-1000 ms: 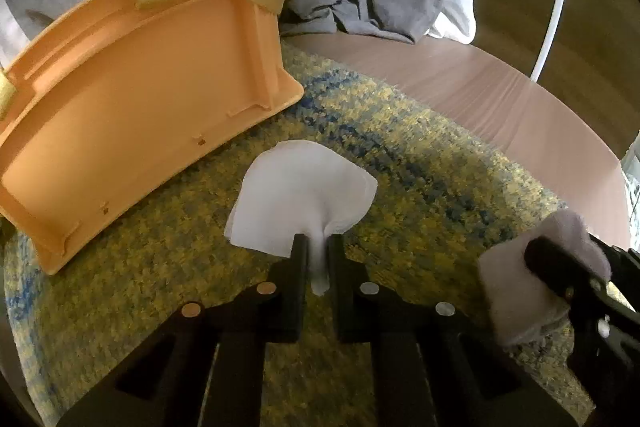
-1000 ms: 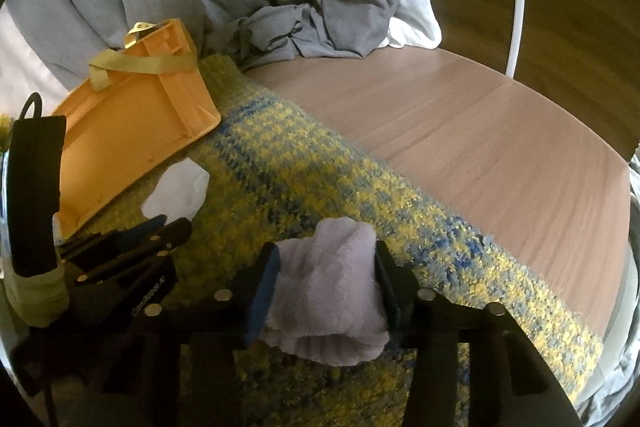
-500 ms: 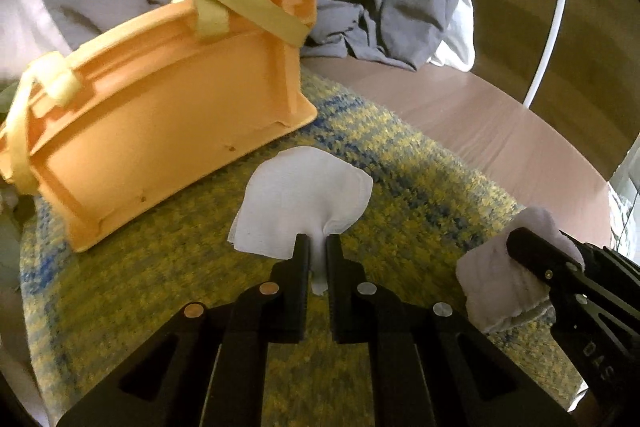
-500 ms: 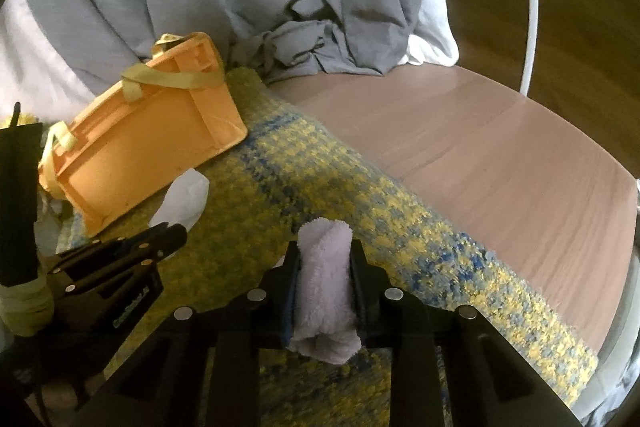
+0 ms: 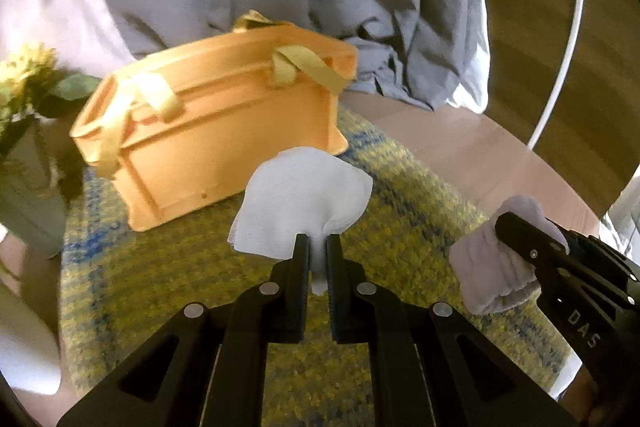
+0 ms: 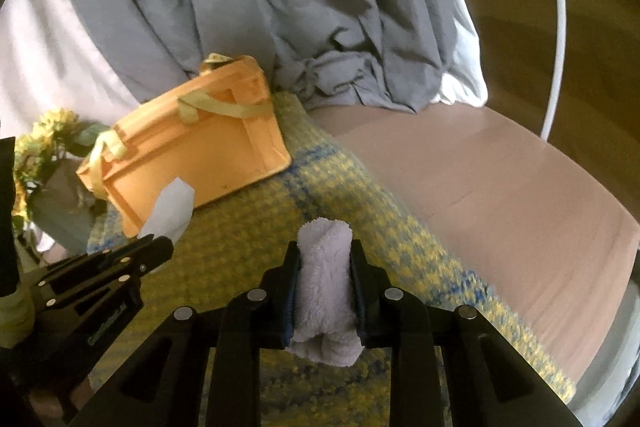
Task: Organize soft objects
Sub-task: 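Carry the white tissue and lavender towel over the orange crate with both tools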
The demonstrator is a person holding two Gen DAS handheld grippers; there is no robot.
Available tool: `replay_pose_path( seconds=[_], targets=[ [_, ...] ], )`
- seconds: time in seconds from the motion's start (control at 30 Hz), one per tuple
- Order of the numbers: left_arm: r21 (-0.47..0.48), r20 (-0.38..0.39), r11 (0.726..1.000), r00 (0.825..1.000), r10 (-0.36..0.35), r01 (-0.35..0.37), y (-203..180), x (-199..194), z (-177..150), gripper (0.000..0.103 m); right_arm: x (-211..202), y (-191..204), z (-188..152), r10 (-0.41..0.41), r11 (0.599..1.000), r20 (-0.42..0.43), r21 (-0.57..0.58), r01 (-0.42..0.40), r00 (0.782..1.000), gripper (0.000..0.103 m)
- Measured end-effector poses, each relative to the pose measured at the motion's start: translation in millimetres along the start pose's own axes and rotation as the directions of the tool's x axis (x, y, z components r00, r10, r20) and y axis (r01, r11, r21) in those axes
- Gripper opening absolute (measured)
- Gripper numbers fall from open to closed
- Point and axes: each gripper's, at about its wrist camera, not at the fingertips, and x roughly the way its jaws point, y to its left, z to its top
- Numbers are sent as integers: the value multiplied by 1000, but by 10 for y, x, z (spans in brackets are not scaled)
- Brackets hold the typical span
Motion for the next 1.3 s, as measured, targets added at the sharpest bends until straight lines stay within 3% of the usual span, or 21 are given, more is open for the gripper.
replay_pose_path(
  seconds=[0.37, 0.77, 1.0, 1.3],
  targets=[
    [-77, 79, 994, 993, 83, -77, 66, -415, 96, 10, -169, 161, 223, 97, 993, 56, -78, -92, 994, 24],
    [-142, 167, 979, 971, 172, -149, 194, -713, 267, 10, -273, 340, 512, 200, 972, 128, -155, -179, 971, 24],
    [-158, 221, 969, 950, 220, -187, 277, -873, 381, 10, -307, 457, 686, 249, 957, 179, -195, -214, 952, 24],
    [-179, 302, 956, 911, 280, -234, 421, -1045, 590, 10, -334, 658, 926, 307, 937, 244, -249, -246, 920, 24]
  ],
)
